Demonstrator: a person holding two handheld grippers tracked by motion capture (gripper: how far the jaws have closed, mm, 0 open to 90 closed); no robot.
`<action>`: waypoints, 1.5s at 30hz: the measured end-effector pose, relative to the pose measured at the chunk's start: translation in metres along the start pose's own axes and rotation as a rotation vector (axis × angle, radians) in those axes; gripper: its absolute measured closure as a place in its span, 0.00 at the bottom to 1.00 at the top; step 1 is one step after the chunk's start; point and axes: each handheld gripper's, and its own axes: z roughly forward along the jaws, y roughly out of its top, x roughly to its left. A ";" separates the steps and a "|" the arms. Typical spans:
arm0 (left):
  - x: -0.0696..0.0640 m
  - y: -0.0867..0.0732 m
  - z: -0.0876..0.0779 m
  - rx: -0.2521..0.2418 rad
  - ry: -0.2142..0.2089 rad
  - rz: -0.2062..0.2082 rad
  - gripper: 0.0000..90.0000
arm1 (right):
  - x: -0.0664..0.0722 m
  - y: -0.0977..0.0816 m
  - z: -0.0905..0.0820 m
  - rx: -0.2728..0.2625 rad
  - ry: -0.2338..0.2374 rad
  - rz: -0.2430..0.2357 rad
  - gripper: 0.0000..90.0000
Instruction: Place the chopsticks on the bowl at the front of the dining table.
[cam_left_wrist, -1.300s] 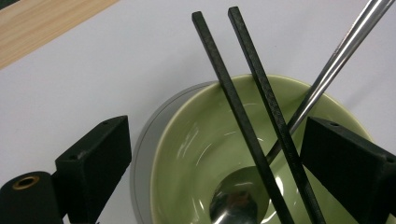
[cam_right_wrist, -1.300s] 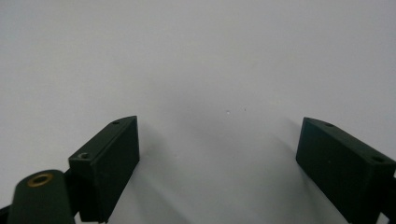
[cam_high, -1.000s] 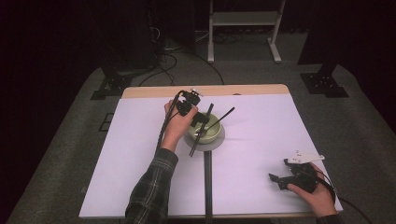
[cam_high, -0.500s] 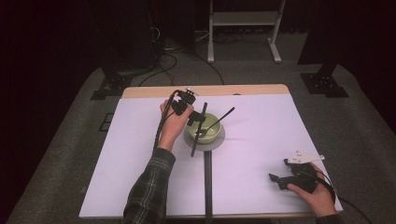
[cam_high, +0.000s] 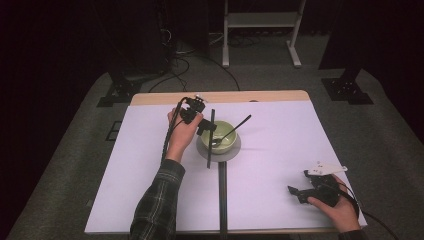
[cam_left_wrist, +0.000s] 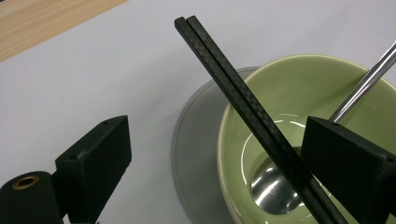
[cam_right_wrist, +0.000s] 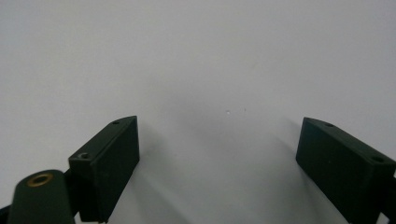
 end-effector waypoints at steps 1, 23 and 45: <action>0.000 0.000 0.000 -0.001 0.001 -0.001 0.09 | 0.000 0.000 0.000 0.000 0.000 0.000 0.13; 0.006 -0.003 -0.005 -0.009 0.002 -0.013 0.09 | 0.000 0.000 0.000 0.000 0.000 0.000 0.13; 0.002 -0.004 -0.016 -0.046 -0.022 -0.007 0.09 | 0.000 0.000 0.000 0.000 -0.001 0.000 0.13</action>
